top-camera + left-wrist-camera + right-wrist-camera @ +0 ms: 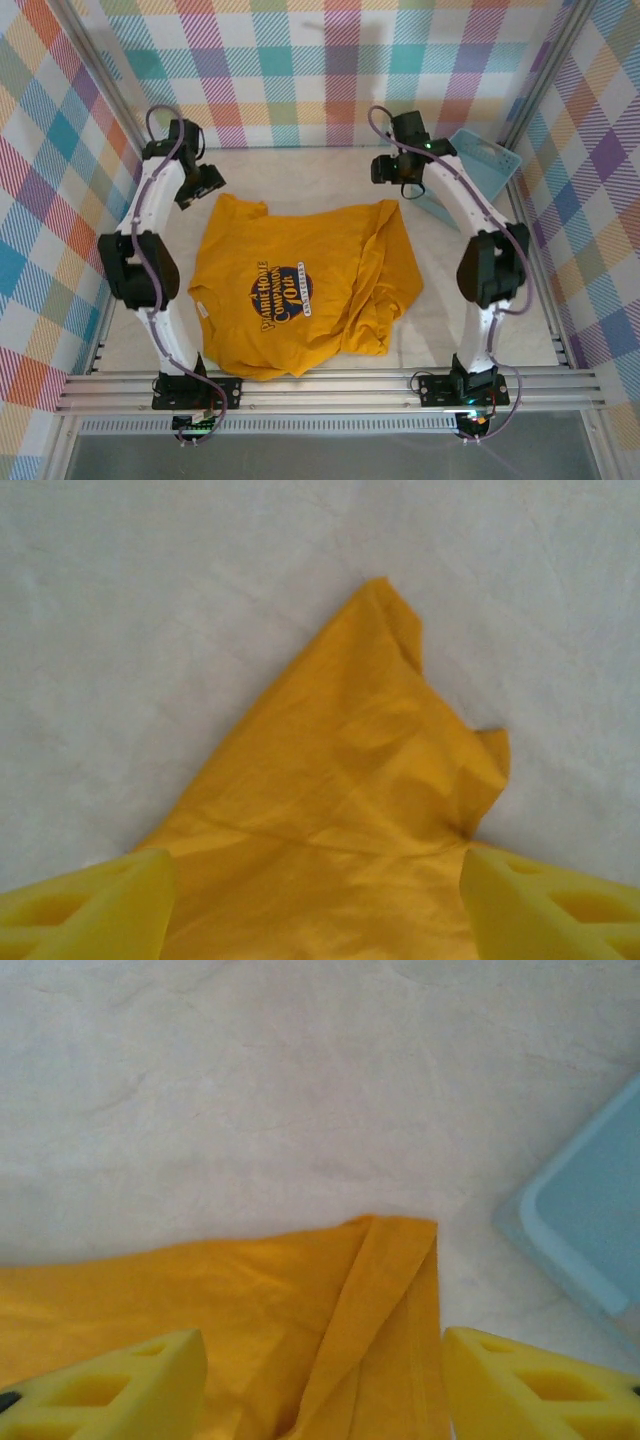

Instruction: Fold the inside-out t-shirt

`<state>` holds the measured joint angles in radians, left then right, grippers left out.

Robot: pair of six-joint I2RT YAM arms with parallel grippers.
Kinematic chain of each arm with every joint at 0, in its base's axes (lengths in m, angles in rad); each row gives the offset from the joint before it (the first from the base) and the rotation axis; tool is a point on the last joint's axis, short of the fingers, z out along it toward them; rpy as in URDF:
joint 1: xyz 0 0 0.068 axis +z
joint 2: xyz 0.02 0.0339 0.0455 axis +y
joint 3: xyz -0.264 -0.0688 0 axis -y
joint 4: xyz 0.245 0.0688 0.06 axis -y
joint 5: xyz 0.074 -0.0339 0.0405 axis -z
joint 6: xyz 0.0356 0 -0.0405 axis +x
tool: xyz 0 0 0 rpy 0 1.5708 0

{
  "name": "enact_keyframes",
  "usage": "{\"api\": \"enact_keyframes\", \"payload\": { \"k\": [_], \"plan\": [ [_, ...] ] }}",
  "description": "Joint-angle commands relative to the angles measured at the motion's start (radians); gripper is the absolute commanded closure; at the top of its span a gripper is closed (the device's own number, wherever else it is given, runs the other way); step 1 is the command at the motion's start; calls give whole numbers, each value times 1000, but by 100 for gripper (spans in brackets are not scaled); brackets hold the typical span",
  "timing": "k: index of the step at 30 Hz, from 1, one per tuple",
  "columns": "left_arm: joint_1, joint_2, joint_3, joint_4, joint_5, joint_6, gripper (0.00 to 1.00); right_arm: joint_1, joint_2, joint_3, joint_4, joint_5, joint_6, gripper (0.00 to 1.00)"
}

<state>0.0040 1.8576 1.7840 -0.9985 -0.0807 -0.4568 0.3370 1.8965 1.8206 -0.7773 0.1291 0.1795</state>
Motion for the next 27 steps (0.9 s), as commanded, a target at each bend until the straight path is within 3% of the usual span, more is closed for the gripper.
{"api": "enact_keyframes", "payload": {
  "k": [1,5,9,14,17,21,23,25,27],
  "plan": [
    [-41,-286,-232,5,-58,-60,19,106,-226,-216,-17,-45,31,33],
    [-136,-546,-598,85,-61,-144,15,236,-402,-552,-1,-51,165,30],
    [-240,-657,-854,92,-69,-212,15,358,-471,-759,-19,-72,287,29],
    [-339,-617,-1068,205,-1,-278,14,386,-431,-936,75,-177,402,28],
    [-389,-544,-1107,280,25,-305,16,387,-361,-955,135,-202,416,32],
    [-423,-445,-1090,380,74,-306,40,382,-296,-916,173,-190,400,56],
    [-432,-393,-1062,420,101,-296,61,358,-273,-885,169,-152,379,81],
    [-436,-351,-1029,446,119,-285,79,293,-280,-870,167,-124,360,98],
    [-437,-317,-987,461,121,-278,87,201,-298,-862,196,-120,329,100]
  ]
}}
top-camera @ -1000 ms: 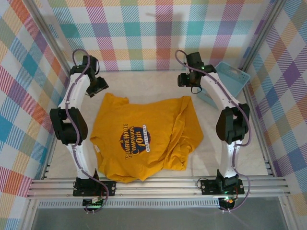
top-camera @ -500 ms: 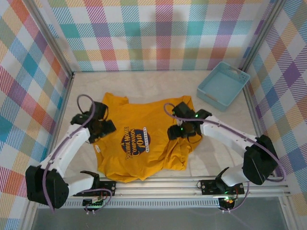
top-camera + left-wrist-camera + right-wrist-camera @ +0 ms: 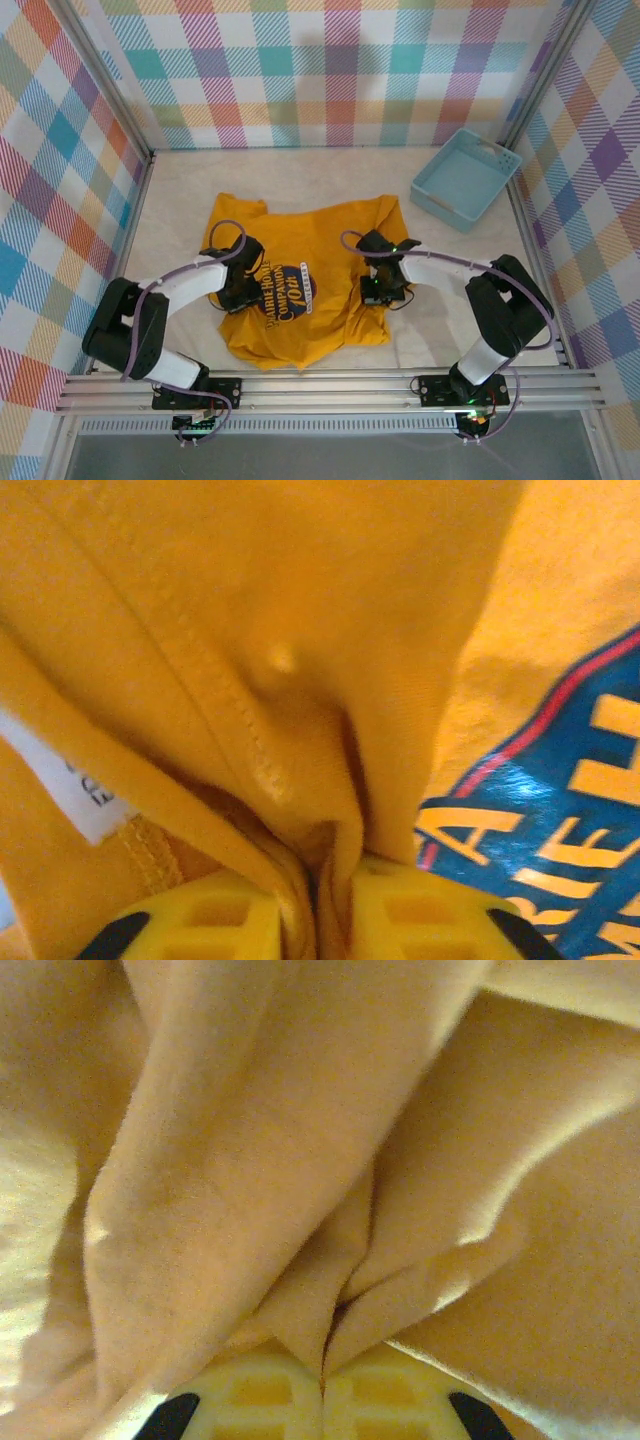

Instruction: Fold the inside-out t-shirt

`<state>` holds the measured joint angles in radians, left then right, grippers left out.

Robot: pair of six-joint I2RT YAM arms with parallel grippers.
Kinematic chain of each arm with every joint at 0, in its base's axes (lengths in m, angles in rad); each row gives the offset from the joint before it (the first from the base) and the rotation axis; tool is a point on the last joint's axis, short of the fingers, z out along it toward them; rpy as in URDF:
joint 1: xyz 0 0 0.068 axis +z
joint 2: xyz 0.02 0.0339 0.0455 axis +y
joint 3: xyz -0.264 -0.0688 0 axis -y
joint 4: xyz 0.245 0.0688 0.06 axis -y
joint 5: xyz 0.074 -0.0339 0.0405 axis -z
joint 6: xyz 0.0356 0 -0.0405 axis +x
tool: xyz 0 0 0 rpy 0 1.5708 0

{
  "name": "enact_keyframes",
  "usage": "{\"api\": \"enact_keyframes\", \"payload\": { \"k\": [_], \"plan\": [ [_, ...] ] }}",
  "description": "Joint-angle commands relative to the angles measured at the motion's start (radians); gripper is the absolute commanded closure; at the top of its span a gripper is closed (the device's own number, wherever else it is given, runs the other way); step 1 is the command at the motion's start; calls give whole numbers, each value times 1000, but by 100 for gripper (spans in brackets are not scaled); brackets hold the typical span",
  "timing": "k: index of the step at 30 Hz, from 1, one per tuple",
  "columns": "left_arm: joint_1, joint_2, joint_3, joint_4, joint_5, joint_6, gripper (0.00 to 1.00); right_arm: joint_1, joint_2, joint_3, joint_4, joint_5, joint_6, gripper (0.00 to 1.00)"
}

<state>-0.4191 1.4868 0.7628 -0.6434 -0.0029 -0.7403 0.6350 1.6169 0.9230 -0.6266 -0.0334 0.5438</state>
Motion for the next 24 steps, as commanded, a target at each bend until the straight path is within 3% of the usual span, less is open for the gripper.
{"api": "enact_keyframes", "payload": {
  "k": [1,5,8,9,12,16,20,24],
  "plan": [
    [-14,73,65,112,44,11,88,-149,-19,57,51,42,-59,100],
    [-14,132,217,94,67,33,97,-229,24,202,-8,138,-170,99],
    [-15,125,297,41,33,44,99,-221,-2,274,-66,169,-217,63],
    [-15,118,308,28,20,46,99,-200,-34,272,-74,182,-230,55],
    [-15,105,310,13,7,52,99,-63,-153,223,-64,201,-276,42],
    [-15,111,297,29,27,47,99,185,-231,151,-34,188,-245,34],
    [-15,123,303,33,25,45,99,348,-193,85,75,153,-169,31],
    [-15,130,317,30,27,46,99,429,-97,68,115,238,-159,29]
  ]
}}
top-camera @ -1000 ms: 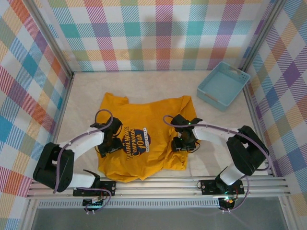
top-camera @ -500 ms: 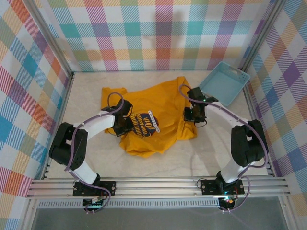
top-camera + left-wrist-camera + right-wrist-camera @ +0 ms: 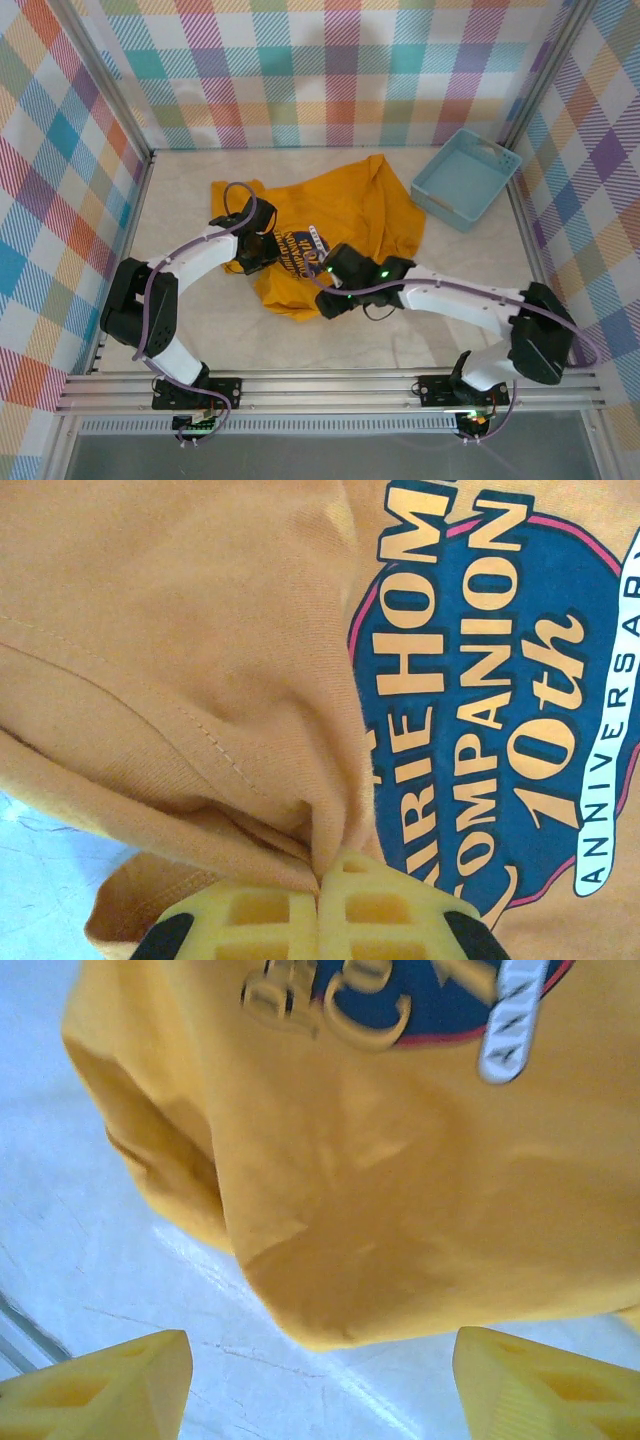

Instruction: Fold the inside-out t-shirt

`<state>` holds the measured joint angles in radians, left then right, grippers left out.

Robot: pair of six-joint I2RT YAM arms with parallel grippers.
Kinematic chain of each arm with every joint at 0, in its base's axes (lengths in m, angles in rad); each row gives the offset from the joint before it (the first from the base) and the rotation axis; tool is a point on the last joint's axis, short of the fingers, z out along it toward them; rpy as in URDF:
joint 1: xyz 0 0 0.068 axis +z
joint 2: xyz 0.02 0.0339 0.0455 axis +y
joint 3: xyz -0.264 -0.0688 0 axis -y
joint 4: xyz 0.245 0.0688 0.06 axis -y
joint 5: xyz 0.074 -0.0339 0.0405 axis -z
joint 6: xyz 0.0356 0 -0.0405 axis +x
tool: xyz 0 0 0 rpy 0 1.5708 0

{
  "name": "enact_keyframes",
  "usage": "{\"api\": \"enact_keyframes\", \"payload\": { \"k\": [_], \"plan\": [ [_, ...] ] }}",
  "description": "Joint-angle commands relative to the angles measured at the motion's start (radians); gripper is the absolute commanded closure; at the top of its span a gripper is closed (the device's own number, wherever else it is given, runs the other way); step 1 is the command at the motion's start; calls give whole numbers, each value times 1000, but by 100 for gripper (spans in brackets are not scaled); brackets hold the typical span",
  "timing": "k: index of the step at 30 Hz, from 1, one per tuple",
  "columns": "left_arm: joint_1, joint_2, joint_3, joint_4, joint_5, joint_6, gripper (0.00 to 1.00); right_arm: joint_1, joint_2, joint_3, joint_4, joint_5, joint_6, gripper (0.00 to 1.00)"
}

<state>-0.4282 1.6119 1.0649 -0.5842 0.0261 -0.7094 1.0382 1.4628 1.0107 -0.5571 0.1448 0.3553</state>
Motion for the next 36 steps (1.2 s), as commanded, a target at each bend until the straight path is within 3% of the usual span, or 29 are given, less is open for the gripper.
{"api": "enact_keyframes", "payload": {
  "k": [1,5,7,9,14,16,18,21,25,28,30,36],
  "plan": [
    [-6,5,17,-29,-2,15,99,29,77,-23,54,75,25,29],
    [-6,13,25,-37,-2,16,99,52,136,-37,75,112,4,28],
    [-6,12,28,-37,-3,17,99,60,168,-27,51,190,23,32],
    [-6,14,30,-40,-6,17,99,59,188,-11,18,270,45,43],
    [-6,33,86,-91,-52,49,99,56,95,-10,12,338,38,91],
    [-6,44,138,-131,-92,79,99,53,34,7,-4,324,16,100],
    [-6,51,194,-173,-138,108,99,50,-35,31,-22,280,-10,100],
    [-7,14,243,-220,-216,138,96,15,-128,71,-22,103,-43,100],
    [-43,-207,142,-221,-337,117,66,-78,-127,159,-67,-50,-6,100],
    [-137,-432,-15,-164,-350,89,48,-157,-67,193,-62,-162,36,100],
    [-218,-549,-118,-103,-290,60,41,-167,-38,201,-22,-190,31,100],
    [-509,-649,-257,75,-325,-21,35,-165,26,237,-12,-238,27,100]
  ]
}}
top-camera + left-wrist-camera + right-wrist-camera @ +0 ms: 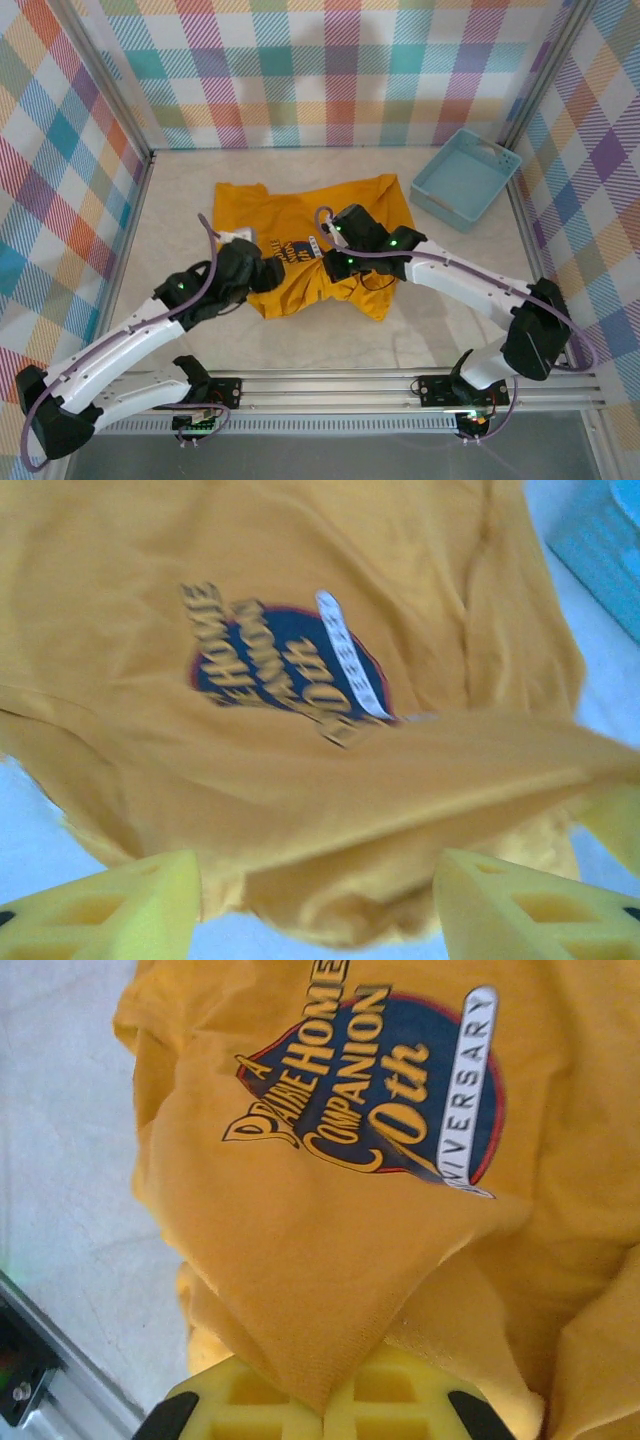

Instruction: Fold the inside-out t-shirt

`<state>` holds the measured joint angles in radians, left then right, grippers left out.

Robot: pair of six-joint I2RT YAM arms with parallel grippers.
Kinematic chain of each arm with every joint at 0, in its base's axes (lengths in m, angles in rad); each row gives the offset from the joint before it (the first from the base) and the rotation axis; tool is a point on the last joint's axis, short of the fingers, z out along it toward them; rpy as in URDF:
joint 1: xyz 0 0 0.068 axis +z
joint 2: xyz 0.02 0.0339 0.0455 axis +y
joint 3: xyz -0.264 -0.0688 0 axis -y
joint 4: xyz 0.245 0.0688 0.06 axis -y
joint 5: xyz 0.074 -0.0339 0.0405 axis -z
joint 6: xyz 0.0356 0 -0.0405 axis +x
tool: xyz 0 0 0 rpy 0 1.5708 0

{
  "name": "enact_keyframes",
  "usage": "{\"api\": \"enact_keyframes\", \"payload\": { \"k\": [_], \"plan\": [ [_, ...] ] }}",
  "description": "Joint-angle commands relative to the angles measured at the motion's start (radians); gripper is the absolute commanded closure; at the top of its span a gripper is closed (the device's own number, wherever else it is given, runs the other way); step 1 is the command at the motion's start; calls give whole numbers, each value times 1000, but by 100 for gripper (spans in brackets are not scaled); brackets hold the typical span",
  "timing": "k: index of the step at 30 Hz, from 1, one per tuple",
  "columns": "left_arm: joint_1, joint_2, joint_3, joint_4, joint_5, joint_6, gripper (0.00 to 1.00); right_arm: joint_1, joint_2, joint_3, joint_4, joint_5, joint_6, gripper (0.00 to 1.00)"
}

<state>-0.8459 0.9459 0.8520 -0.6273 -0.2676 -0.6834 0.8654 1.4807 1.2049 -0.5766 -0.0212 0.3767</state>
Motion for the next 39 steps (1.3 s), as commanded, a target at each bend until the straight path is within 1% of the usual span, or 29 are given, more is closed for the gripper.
{"api": "enact_keyframes", "payload": {
  "k": [1,3,6,10,11,12,14,17,19,24,29,30,32,33,34,35,36,37,39],
  "plan": [
    [-115,31,-47,145,-32,-42,34,8,9,37,12,-78,3,100],
    [-143,93,-36,183,-24,-21,35,8,5,20,21,-93,0,100],
    [-154,184,-13,218,-20,2,41,14,-4,1,31,-109,-2,100],
    [-157,258,-1,246,-14,14,48,17,-23,-18,35,-98,10,100],
    [-157,275,3,231,-31,8,52,17,-25,-21,35,-93,10,100],
    [-157,286,8,214,-54,2,60,17,-27,-22,34,-88,11,100],
    [-157,290,8,201,-79,2,70,17,-29,-22,28,-71,13,99],
    [-157,287,-4,175,-103,7,88,12,-33,-19,6,-17,29,92],
    [-157,284,-15,155,-109,8,99,-8,-38,-17,1,-9,45,90],
    [-169,224,-87,122,-104,8,100,-84,-7,-6,-20,-28,59,87],
    [-206,150,-151,118,-55,27,100,-106,55,7,-21,27,20,87],
    [-215,147,-158,116,-39,33,100,-108,61,6,-18,46,12,88],
    [-237,148,-163,97,-29,36,100,-122,70,4,-19,62,-1,97],
    [-255,155,-163,83,-32,35,100,-130,71,2,-17,54,-6,100],
    [-268,161,-162,68,-45,28,100,-134,67,-2,-11,31,-15,100],
    [-277,168,-159,56,-53,13,100,-130,51,-14,10,-17,-40,97],
    [-278,166,-163,60,-48,6,100,-119,27,-39,43,-78,-57,89],
    [-278,161,-164,72,-46,5,100,-97,0,-64,69,-105,-68,82],
    [-278,143,-163,86,-61,-5,100,-32,-49,-107,86,-119,-91,67]
  ]
}}
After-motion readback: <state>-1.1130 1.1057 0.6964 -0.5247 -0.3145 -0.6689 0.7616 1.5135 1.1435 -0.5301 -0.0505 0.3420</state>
